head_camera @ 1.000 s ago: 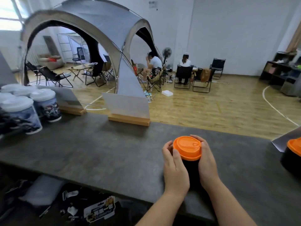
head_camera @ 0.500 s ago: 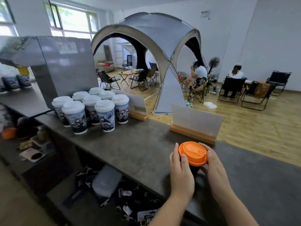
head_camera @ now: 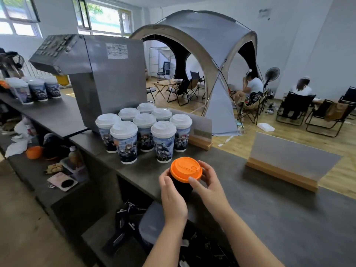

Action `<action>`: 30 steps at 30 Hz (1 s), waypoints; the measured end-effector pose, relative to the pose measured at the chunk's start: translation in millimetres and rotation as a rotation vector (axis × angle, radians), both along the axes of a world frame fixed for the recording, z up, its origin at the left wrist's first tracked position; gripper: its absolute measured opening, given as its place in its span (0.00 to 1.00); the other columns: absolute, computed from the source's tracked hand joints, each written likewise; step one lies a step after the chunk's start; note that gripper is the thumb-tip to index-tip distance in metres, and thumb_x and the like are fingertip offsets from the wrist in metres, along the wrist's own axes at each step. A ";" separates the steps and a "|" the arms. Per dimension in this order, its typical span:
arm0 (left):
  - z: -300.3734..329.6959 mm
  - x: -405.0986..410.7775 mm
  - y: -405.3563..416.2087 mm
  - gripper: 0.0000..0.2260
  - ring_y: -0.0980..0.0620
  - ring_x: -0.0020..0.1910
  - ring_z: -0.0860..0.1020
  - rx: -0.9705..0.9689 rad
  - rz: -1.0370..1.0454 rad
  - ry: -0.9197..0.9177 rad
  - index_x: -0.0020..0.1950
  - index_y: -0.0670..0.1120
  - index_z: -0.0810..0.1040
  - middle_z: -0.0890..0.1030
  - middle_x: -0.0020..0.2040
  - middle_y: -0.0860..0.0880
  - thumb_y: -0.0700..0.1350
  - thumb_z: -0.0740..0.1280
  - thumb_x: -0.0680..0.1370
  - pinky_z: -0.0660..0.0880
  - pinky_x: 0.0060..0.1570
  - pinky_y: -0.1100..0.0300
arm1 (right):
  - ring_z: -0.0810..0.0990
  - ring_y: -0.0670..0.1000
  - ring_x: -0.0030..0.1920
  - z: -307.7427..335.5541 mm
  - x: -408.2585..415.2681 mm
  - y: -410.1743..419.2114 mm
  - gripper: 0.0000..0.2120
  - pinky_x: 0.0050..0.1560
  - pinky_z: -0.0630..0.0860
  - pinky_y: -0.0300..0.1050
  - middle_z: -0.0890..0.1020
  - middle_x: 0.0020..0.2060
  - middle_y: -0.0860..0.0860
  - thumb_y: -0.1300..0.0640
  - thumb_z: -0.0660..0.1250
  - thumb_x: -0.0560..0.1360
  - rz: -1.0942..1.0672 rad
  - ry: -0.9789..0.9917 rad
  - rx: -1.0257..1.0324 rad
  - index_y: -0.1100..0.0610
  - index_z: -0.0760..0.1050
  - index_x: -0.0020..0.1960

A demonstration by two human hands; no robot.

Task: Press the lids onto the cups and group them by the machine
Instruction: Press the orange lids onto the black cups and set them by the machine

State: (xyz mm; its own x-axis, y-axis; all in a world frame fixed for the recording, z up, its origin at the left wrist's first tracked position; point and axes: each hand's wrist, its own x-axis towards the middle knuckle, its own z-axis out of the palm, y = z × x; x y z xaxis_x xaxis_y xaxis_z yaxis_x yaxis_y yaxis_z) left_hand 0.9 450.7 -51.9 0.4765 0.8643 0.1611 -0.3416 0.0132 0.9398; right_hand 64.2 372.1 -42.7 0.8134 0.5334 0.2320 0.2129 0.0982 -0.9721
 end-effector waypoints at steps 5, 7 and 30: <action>-2.4 -0.5 80.3 0.13 0.58 0.57 0.74 -0.017 0.073 0.095 0.64 0.50 0.71 0.77 0.58 0.53 0.50 0.50 0.86 0.67 0.57 0.63 | 0.75 0.41 0.63 -7.0 -2.4 83.7 0.24 0.60 0.73 0.34 0.77 0.62 0.43 0.56 0.74 0.73 0.036 -0.022 -0.013 0.42 0.68 0.65; -3.2 0.6 104.1 0.11 0.55 0.59 0.73 -0.057 0.067 0.112 0.65 0.50 0.70 0.76 0.60 0.51 0.49 0.53 0.85 0.66 0.57 0.62 | 0.75 0.40 0.63 -8.1 -4.1 107.3 0.25 0.60 0.72 0.32 0.77 0.62 0.43 0.57 0.73 0.73 0.029 -0.042 -0.006 0.44 0.68 0.66; 11.6 -10.6 136.8 0.13 0.57 0.60 0.76 -0.018 0.218 0.032 0.65 0.47 0.72 0.78 0.60 0.50 0.47 0.52 0.85 0.67 0.52 0.73 | 0.79 0.45 0.55 -6.2 -4.4 118.7 0.16 0.61 0.76 0.49 0.81 0.54 0.50 0.50 0.68 0.72 -0.182 -0.019 0.111 0.47 0.74 0.60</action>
State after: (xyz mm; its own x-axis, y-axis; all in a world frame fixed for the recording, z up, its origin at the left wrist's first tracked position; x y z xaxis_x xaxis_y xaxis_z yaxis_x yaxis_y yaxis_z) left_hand -9.7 587.5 -40.3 0.2828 0.9499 0.1328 -0.3084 -0.0411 0.9504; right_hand 59.8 490.8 -48.8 0.8887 0.3486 0.2978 0.2555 0.1628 -0.9530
